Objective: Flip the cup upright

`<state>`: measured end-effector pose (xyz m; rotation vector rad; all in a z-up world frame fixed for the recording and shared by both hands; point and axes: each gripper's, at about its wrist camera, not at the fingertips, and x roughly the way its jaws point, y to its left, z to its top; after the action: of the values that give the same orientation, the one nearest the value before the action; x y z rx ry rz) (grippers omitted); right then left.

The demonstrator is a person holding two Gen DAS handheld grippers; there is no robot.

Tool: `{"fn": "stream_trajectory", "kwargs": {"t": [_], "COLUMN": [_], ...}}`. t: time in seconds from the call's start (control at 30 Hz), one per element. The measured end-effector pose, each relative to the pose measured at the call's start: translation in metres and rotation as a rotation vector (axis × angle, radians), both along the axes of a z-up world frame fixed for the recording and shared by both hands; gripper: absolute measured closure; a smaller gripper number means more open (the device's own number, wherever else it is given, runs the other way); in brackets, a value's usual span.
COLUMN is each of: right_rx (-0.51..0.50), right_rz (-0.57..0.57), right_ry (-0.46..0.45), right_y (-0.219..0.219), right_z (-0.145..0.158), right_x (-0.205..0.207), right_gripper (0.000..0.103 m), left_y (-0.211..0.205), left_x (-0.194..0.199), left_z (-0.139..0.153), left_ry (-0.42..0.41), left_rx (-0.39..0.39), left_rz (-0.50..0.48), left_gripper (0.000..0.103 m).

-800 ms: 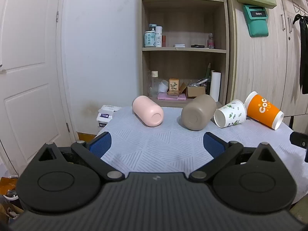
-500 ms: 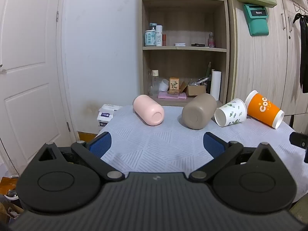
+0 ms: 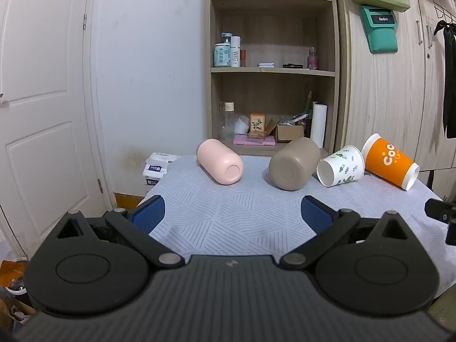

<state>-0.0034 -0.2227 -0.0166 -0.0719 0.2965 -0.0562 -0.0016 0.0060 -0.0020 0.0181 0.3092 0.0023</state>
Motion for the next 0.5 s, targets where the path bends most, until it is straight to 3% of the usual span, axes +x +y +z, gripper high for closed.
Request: {"fn": "stream_trajectory", "kwargs": {"t": [0.27,0.5], "right_rx": [-0.017,-0.041], "right_rz": [0.028,0.087], "right_ry": [0.016,-0.002], "right_y": [0.005,0.017], "right_z": [0.004,0.017], "right_x": [0.004,0.022], "right_gripper": [0.000,0.000], "left_y": [0.002,0.011], "left_x": [-0.002,0.021], "left_z": [0.008,0.027], "left_ry": [0.019,0.074], "left_rx": [0.010,0.003], "left_rz": [-0.001,-0.013], "left_gripper": [0.000,0.000]}}
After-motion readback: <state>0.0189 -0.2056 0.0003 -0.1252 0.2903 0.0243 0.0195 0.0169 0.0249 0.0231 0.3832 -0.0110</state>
